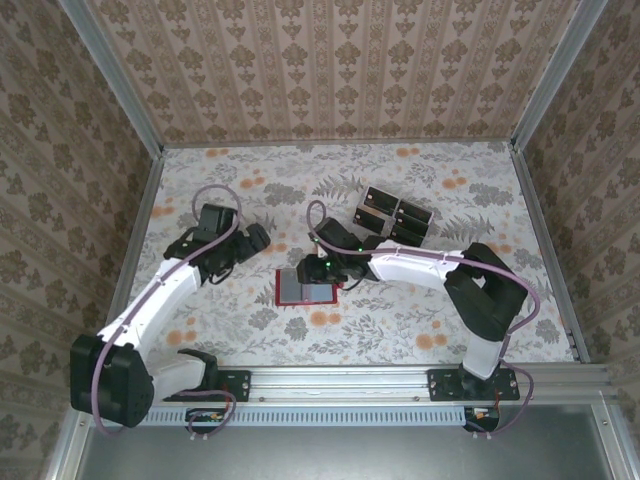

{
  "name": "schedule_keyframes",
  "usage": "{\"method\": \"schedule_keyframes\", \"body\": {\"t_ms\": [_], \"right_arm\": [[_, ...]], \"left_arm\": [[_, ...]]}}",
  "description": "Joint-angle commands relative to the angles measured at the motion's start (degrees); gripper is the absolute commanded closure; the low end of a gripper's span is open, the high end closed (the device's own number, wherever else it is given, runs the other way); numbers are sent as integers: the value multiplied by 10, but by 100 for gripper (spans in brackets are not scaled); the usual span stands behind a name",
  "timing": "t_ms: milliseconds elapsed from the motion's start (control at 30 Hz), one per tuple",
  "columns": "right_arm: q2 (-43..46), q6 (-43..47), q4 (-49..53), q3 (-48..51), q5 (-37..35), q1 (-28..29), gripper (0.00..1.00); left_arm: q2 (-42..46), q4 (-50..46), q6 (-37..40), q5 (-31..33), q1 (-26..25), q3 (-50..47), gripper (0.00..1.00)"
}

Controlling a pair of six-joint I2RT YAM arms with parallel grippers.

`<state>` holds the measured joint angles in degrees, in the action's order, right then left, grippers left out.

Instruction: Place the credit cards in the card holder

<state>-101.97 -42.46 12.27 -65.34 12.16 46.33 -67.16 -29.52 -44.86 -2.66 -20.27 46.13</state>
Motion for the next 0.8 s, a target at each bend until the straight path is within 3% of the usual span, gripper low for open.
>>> {"method": "schedule_keyframes", "body": {"t_ms": [0, 333, 767], "right_arm": [[48, 37, 36, -3, -23, -28, 56], [104, 166, 189, -40, -141, -119, 55], [71, 292, 291, -41, -307, -173, 54]], "left_arm": [[-18, 23, 54, -22, -23, -21, 0], [-106, 32, 66, 56, -124, -17, 0], [-145, 23, 41, 100, -150, -40, 0]]}}
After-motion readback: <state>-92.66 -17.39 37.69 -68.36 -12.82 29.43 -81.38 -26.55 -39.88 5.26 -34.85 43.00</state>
